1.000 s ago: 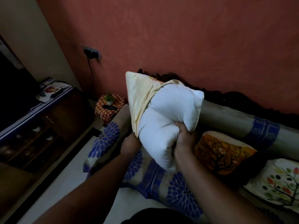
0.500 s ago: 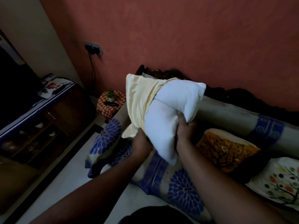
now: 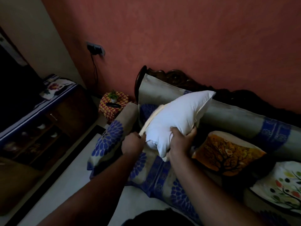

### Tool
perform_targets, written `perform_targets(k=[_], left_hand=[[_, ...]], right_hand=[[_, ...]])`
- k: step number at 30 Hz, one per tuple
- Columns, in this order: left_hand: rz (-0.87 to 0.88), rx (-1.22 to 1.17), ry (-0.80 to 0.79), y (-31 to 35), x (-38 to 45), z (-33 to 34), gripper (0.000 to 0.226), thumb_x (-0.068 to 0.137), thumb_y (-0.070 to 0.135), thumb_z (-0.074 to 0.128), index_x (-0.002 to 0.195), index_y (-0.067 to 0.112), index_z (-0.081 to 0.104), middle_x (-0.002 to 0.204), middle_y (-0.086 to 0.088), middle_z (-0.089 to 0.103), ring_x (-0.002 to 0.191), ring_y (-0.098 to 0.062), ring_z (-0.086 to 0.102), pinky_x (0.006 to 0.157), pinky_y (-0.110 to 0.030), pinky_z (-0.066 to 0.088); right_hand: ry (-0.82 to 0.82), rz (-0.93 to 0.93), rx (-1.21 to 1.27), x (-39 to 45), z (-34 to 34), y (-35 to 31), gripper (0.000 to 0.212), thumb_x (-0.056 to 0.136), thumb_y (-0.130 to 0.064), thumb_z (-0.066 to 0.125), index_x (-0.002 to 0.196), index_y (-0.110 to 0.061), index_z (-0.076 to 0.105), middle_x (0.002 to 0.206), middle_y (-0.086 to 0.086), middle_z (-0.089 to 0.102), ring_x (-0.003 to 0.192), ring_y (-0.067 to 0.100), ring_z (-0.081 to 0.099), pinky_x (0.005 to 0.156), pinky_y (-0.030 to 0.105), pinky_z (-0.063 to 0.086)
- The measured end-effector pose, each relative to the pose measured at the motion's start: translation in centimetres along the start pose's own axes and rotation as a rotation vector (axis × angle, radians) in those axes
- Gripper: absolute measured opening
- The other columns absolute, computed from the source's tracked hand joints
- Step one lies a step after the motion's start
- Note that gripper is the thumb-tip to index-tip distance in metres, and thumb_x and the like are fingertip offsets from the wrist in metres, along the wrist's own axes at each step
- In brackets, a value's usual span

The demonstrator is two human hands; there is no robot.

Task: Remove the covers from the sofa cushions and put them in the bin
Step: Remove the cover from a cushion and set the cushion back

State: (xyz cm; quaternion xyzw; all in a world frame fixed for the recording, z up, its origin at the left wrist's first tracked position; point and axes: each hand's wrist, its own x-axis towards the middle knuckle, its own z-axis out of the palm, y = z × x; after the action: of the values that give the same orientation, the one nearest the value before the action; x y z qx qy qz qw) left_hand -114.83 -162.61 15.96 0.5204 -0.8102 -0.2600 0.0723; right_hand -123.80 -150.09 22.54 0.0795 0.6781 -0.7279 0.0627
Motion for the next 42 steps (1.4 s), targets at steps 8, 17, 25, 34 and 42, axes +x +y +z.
perform_targets(k=[8,17,25,34,42], left_hand=[[0.502,-0.285,-0.258,3.5,-4.0,-0.9,0.03,0.09,0.03,0.052,0.063,0.017,0.052,0.067,-0.006,0.065,0.066,-0.021,0.061,0.063,-0.043,0.049],[0.098,-1.072,-0.334,2.9,-2.6,-1.7,0.015,0.079,0.024,0.061,0.078,0.016,0.049,0.078,-0.01,0.046,0.078,-0.023,0.047,0.073,-0.039,0.04],[0.107,-0.554,0.149,1.0,1.5,-2.6,0.019,0.072,0.029,0.062,0.068,0.01,0.059,0.061,-0.001,0.063,0.063,-0.014,0.057,0.062,-0.042,0.048],[0.481,-0.201,-0.012,3.7,1.4,-4.7,0.019,0.083,0.022,0.07,0.072,0.017,0.055,0.072,-0.005,0.063,0.076,-0.03,0.063,0.062,-0.037,0.041],[0.883,0.169,0.196,5.7,-3.4,-5.6,0.015,0.074,0.023,0.05,0.086,0.019,0.057,0.08,-0.005,0.063,0.077,-0.035,0.061,0.067,-0.04,0.041]], right_hand=[[0.096,-0.236,-0.125,2.5,-1.4,-0.8,0.074,0.081,0.001,0.078,0.145,0.004,0.041,0.145,0.023,0.046,0.13,0.029,0.046,0.091,-0.008,0.018],[-0.095,-0.199,-0.279,2.8,-0.2,-1.7,0.092,0.085,-0.017,0.078,0.156,-0.003,0.021,0.157,0.018,0.033,0.142,0.027,0.036,0.11,0.015,0.021],[-0.551,-0.286,-0.88,4.4,-1.4,-3.2,0.117,0.074,-0.064,0.076,0.161,-0.029,0.006,0.168,0.007,0.002,0.153,0.031,0.011,0.122,0.05,0.02],[-0.742,-0.874,-1.512,0.2,0.1,0.6,0.038,0.098,-0.034,0.054,0.135,-0.026,0.048,0.129,0.004,0.054,0.113,0.027,0.058,0.08,0.04,0.049],[-0.811,-0.639,-1.565,0.5,1.6,-0.2,0.027,0.102,-0.023,0.048,0.118,-0.013,0.066,0.12,0.01,0.067,0.111,0.029,0.065,0.091,0.041,0.054]])
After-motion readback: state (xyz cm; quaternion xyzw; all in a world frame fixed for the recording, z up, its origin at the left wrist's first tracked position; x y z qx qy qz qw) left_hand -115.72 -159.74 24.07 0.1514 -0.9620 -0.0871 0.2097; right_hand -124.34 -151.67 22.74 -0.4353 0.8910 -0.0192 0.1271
